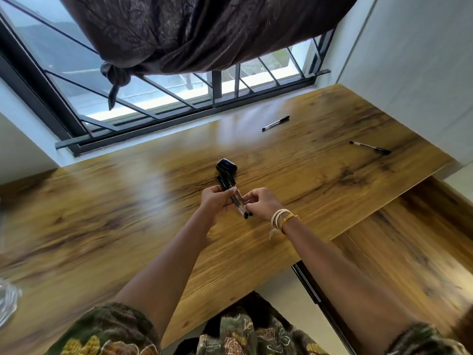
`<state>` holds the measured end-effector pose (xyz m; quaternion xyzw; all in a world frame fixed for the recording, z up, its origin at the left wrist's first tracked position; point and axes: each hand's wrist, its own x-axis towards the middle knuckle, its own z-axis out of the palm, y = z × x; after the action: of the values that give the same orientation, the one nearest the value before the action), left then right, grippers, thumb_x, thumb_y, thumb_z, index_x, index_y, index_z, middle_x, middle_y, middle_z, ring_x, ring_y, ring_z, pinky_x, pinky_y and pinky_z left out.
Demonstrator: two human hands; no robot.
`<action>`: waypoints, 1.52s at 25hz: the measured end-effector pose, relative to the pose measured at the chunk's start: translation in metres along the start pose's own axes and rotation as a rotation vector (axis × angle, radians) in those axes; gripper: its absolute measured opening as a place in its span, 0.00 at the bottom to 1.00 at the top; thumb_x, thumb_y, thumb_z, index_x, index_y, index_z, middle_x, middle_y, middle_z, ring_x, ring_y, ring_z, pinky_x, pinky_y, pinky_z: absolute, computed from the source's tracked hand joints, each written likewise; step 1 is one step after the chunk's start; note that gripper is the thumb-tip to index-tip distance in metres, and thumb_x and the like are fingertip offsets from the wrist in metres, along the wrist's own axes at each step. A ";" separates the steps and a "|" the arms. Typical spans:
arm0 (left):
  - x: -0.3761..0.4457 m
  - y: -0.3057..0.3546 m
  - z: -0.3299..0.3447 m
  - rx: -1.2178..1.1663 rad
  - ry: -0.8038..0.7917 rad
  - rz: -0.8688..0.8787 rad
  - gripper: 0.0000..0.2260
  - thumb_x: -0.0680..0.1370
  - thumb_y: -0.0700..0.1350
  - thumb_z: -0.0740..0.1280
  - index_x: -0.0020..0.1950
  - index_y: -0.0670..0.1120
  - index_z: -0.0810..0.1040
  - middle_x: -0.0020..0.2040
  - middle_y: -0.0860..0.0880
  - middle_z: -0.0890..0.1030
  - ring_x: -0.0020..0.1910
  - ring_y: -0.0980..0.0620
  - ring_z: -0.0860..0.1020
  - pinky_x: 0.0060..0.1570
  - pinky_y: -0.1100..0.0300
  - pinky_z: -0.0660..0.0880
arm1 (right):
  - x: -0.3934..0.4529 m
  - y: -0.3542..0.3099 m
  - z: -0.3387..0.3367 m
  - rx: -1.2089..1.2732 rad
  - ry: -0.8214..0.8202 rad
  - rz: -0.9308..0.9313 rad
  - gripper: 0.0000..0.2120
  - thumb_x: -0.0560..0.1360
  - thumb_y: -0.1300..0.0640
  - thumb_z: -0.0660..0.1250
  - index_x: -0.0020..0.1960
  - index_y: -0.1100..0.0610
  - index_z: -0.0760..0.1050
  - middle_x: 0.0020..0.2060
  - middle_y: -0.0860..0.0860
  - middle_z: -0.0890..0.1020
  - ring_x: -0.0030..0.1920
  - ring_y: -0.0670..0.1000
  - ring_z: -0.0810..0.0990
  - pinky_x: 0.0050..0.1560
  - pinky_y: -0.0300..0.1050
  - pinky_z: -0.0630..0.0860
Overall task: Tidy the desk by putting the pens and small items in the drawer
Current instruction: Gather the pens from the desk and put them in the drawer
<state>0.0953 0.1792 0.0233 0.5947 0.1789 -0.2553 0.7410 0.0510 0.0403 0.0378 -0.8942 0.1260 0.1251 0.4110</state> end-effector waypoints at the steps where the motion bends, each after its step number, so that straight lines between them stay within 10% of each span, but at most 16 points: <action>1: -0.002 0.001 -0.003 0.000 -0.011 0.006 0.11 0.75 0.35 0.69 0.57 0.34 0.77 0.48 0.38 0.82 0.48 0.42 0.82 0.55 0.45 0.79 | -0.002 -0.001 0.002 -0.014 0.010 -0.014 0.11 0.69 0.62 0.71 0.52 0.59 0.81 0.43 0.52 0.83 0.43 0.48 0.80 0.42 0.39 0.78; 12: -0.003 0.015 0.000 0.001 -0.045 0.006 0.09 0.76 0.36 0.69 0.54 0.32 0.77 0.47 0.39 0.83 0.46 0.43 0.82 0.50 0.50 0.80 | 0.003 -0.003 0.000 -0.049 0.047 -0.090 0.11 0.71 0.61 0.70 0.53 0.58 0.81 0.44 0.53 0.84 0.42 0.47 0.79 0.33 0.32 0.70; 25: 0.077 0.075 0.033 -0.029 0.055 0.091 0.15 0.75 0.36 0.71 0.57 0.29 0.76 0.51 0.34 0.82 0.49 0.40 0.82 0.53 0.45 0.79 | 0.129 -0.005 -0.061 0.017 0.164 0.002 0.08 0.72 0.59 0.66 0.47 0.58 0.82 0.42 0.55 0.85 0.47 0.55 0.84 0.49 0.44 0.78; 32: 0.135 0.099 0.063 -0.040 0.106 0.070 0.15 0.76 0.35 0.69 0.59 0.29 0.74 0.50 0.35 0.82 0.44 0.44 0.82 0.41 0.54 0.83 | 0.223 -0.001 -0.094 -0.269 0.198 0.078 0.27 0.75 0.55 0.64 0.72 0.52 0.61 0.63 0.61 0.70 0.57 0.61 0.76 0.56 0.52 0.75; 38: 0.155 0.111 0.080 -0.123 0.125 0.031 0.14 0.76 0.36 0.69 0.59 0.32 0.75 0.46 0.39 0.82 0.42 0.46 0.82 0.37 0.57 0.82 | 0.274 0.006 -0.117 -0.375 0.295 0.149 0.19 0.76 0.51 0.61 0.65 0.56 0.72 0.66 0.62 0.69 0.60 0.62 0.75 0.62 0.53 0.74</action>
<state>0.2825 0.0939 0.0407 0.5656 0.2309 -0.1949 0.7673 0.3199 -0.0866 0.0170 -0.9516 0.2249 0.0444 0.2046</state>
